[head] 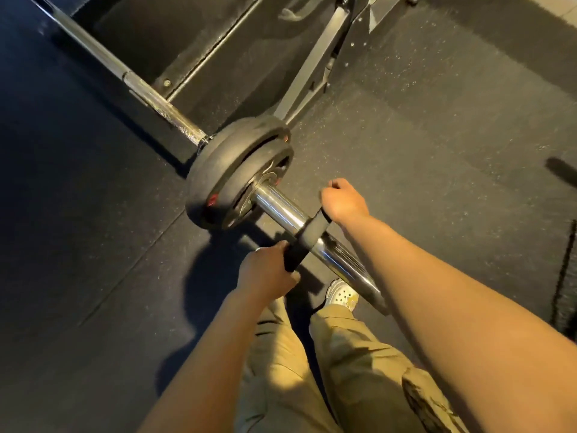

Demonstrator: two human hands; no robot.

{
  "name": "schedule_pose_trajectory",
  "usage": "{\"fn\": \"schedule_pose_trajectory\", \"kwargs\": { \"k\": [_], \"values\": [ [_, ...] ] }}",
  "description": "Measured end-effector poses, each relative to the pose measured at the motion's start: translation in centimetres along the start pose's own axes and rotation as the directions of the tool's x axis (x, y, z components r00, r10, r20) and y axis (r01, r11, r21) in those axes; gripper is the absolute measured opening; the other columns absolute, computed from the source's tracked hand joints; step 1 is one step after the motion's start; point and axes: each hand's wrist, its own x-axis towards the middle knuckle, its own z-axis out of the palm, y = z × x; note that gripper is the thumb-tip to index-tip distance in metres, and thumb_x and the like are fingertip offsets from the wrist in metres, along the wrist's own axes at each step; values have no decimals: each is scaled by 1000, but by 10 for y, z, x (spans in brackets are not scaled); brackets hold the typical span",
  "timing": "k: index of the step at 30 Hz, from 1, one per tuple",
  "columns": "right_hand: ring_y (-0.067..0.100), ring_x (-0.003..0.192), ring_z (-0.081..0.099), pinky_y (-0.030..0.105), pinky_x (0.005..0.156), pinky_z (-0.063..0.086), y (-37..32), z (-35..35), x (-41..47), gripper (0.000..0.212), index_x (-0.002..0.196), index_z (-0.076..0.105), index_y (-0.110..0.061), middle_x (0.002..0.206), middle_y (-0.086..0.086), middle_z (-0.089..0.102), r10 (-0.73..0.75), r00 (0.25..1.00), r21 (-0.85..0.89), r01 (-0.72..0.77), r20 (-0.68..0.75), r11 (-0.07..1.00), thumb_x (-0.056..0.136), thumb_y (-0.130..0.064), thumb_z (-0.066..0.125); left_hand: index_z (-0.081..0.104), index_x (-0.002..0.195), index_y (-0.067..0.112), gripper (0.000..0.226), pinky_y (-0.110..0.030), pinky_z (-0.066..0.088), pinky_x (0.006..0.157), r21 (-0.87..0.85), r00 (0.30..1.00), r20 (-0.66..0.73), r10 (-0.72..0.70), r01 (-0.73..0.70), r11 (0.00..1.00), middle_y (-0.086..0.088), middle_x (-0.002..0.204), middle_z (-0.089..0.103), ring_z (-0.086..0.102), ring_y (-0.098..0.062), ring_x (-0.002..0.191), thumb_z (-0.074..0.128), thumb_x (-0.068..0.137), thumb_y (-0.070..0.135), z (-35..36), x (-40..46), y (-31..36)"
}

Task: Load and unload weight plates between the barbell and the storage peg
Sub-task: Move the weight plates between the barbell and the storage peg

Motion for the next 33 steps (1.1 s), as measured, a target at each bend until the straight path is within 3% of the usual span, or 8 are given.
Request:
{"fn": "schedule_pose_trajectory", "kwargs": {
  "k": [5,6,9,13,17,24,28,33],
  "values": [
    [32,63,58,29,47,49,47,-31,14,15,77,56,-1,82,18,57,64,995,-227,-46,72,973,85,-2,44,53,120,18,39,-35,50,86,195,995,52,85,-94,976,-3,106,64,61,-23,102,59,88,40,13,-12,43],
    [31,64,57,28,49,50,60,-36,10,16,78,58,-1,84,19,58,76,995,-225,-59,65,973,85,-1,44,52,121,19,40,-36,50,86,203,994,68,90,-103,974,-3,107,65,61,-23,104,59,88,40,23,-16,50],
    [25,89,49,34,79,44,89,-43,-10,26,107,61,-10,107,11,58,89,996,-54,-91,-30,994,92,-12,41,47,128,20,43,-34,48,84,166,994,92,65,-79,983,-3,110,64,61,-24,106,57,90,38,50,-27,62],
    [25,94,49,30,77,36,93,-38,-27,31,122,53,-21,110,6,59,40,996,-18,-42,-84,999,93,-23,42,41,138,23,52,-31,46,88,69,1000,-4,13,-13,998,1,118,62,58,-19,113,57,91,38,68,-39,64],
    [30,97,54,34,81,41,99,-33,-49,43,140,37,-24,111,10,58,-37,996,-14,36,-85,999,97,-28,40,44,136,23,48,-33,48,95,-49,999,-20,26,-27,998,3,117,64,59,-17,113,59,92,35,72,-41,54],
    [28,88,51,32,72,36,115,-22,-76,51,144,26,-25,120,18,56,-134,985,-37,130,-108,991,96,-25,43,34,146,27,64,-38,40,106,-126,998,62,-11,19,992,1,130,58,50,-20,127,64,89,25,84,-41,49],
    [28,90,54,32,70,39,118,-13,-79,50,143,28,-26,122,14,54,-185,972,-58,179,-142,982,95,-25,44,41,139,25,60,-38,45,103,-132,1000,-11,-1,-1,991,4,126,58,52,-15,122,67,86,33,89,-48,51],
    [32,96,57,36,77,43,111,-20,-72,46,139,35,-27,112,13,60,-99,979,58,111,-180,992,94,-21,44,33,146,21,60,-35,44,102,-93,998,-37,-45,41,995,-1,137,52,49,-18,125,59,93,28,84,-49,64]
  ]
}}
